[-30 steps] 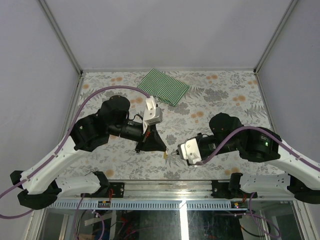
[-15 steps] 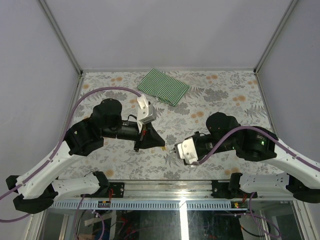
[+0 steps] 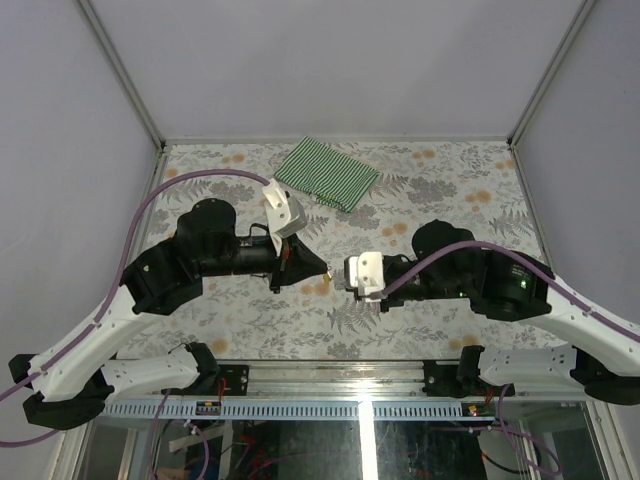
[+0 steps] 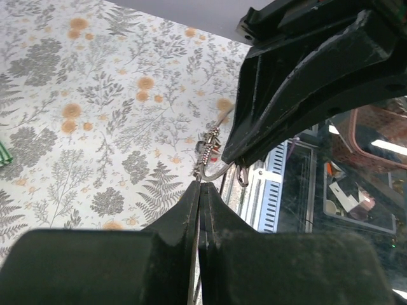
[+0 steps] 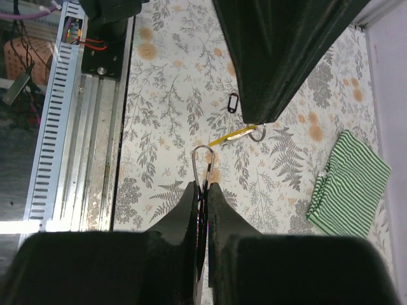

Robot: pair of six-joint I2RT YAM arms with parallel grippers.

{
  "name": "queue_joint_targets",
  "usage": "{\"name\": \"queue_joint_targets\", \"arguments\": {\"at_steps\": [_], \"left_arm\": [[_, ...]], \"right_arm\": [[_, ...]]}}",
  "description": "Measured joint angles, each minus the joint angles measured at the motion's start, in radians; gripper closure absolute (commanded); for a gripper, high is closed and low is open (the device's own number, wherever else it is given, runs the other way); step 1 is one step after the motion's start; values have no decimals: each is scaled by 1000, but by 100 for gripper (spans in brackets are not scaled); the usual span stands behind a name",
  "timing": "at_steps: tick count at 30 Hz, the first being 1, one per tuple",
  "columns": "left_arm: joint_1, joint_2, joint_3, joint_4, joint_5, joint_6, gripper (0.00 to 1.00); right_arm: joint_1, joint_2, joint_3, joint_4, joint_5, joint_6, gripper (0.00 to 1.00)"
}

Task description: Put the keys on the keyring

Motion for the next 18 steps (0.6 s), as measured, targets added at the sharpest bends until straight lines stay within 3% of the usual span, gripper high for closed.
{"name": "queue_joint_targets", "arguments": {"at_steps": [18], "left_arm": [[0,0,-3,23,-80,-12,100]], "right_arm": [[0,97,76,6,174,194,100]]}}
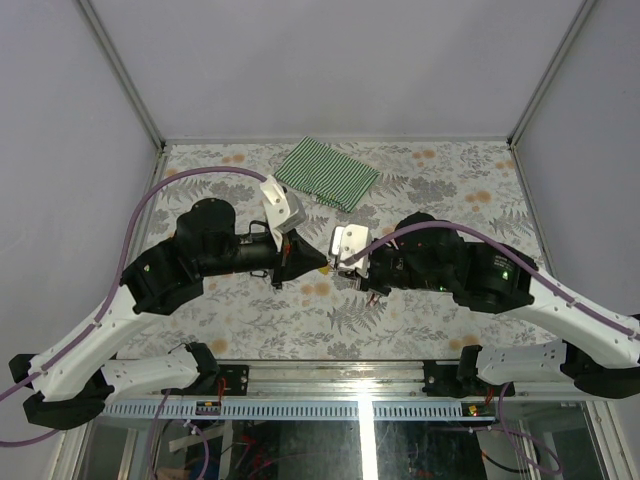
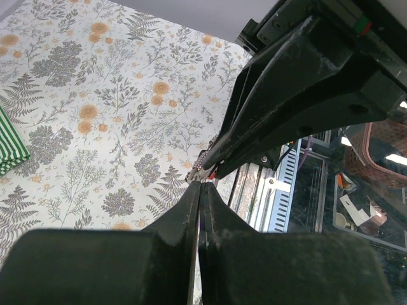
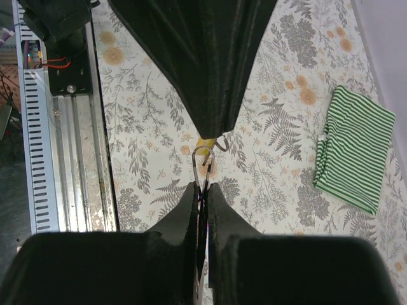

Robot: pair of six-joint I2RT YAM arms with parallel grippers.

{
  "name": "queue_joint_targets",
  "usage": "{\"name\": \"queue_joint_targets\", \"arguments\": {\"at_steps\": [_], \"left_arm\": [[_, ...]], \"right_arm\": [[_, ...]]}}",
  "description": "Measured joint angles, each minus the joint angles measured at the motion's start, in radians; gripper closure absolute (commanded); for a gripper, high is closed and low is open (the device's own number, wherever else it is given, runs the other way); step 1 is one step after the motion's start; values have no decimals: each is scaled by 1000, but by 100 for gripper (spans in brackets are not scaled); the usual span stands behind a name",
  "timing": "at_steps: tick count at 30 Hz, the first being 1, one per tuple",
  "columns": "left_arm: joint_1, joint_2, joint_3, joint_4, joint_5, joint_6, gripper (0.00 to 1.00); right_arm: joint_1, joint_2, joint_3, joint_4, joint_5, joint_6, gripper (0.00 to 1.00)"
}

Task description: Put the keys on the keyring

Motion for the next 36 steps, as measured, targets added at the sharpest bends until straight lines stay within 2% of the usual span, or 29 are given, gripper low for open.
{"name": "queue_joint_targets", "arguments": {"at_steps": [36], "left_arm": [[0,43,0,8,-41,0,100]], "right_arm": [[0,69,54,16,165,225,100]]}}
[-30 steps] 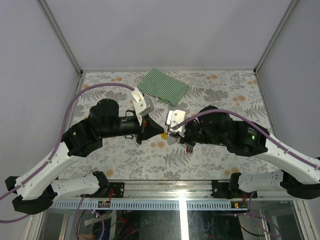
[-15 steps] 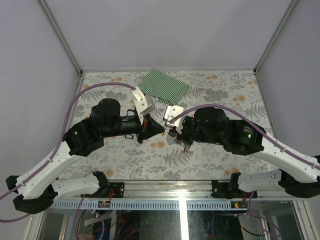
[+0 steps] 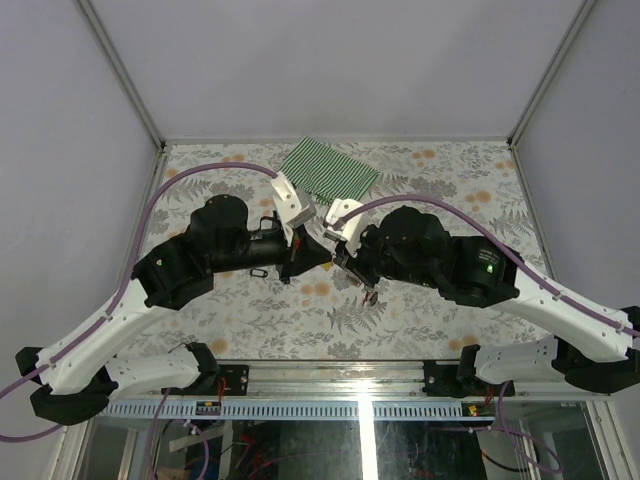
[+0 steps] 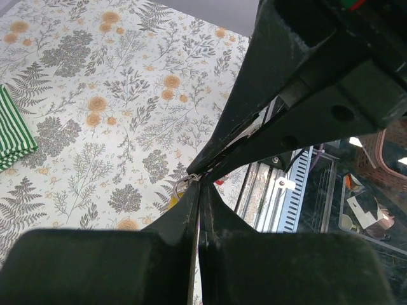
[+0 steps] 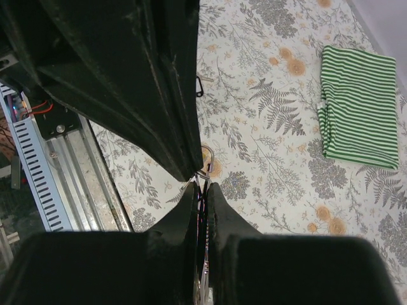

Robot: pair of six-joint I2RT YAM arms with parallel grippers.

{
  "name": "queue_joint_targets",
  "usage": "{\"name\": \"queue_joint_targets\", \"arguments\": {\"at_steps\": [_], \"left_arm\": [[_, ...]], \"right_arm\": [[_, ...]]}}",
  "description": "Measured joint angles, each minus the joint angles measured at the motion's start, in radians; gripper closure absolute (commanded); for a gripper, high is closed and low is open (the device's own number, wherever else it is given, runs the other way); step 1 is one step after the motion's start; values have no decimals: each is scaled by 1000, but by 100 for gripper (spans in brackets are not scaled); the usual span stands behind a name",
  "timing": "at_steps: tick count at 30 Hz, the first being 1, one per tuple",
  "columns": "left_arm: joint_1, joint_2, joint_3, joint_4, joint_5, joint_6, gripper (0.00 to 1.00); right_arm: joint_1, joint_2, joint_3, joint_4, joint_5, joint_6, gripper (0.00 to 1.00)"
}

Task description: Put the keys on the keyring

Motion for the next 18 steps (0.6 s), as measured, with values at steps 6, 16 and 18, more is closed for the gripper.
{"name": "queue_joint_targets", "arguments": {"at_steps": [6,16,18], "left_arm": [[0,5,1,0,-18,0,100],[0,31,24,-45,-39,1,100],[0,43,25,-66,-43,1,100]], "right_arm": [[1,0,0,7,32,27,100],[1,-31,0,14,102,49,100],[1,-48,0,14,121,53,100]]}}
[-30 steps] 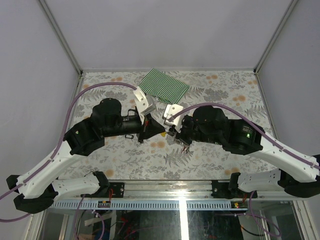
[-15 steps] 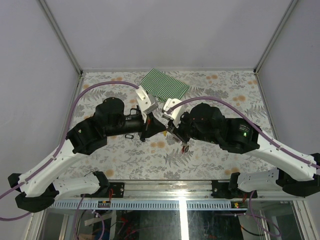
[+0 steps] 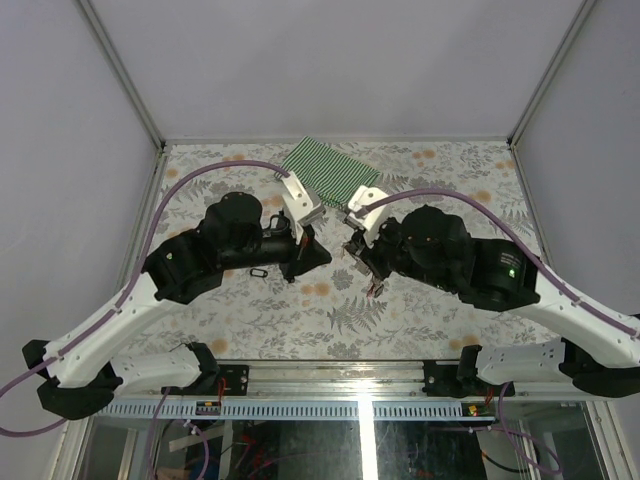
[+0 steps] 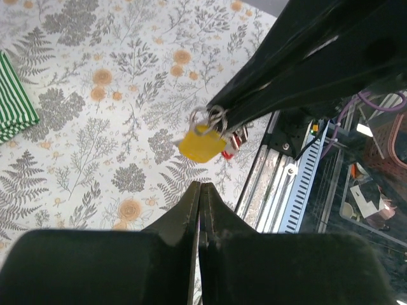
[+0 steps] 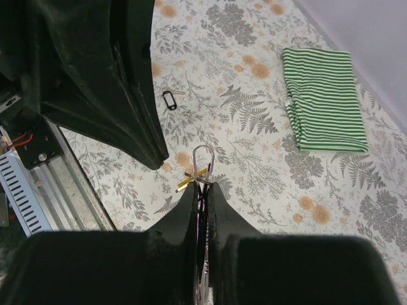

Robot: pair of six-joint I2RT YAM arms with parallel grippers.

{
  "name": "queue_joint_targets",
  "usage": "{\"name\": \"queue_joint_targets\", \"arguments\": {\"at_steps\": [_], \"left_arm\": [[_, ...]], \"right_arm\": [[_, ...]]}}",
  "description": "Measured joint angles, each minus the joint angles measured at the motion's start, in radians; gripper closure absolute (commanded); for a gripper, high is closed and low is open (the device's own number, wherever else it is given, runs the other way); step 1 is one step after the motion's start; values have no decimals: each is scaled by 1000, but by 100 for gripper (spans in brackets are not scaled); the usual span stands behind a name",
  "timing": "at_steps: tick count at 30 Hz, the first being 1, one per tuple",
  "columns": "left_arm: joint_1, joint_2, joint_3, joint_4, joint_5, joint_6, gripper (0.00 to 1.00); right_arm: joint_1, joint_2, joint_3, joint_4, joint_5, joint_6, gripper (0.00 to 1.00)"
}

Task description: Put the keys on the keyring

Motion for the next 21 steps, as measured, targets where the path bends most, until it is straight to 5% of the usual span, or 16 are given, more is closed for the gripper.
{"name": "queue_joint_targets", "arguments": {"at_steps": [7,16,21], "left_arm": [[0,6,0,-35,-20,0,100],[0,-100,-87,99,-24,-24,56],[0,-206,-205,258,-47,-55,46]], "right_arm": [[0,-37,0,0,23,3,100],[0,-45,-7,17,27,45,100],[0,-45,-11,45,50,99,100]]}}
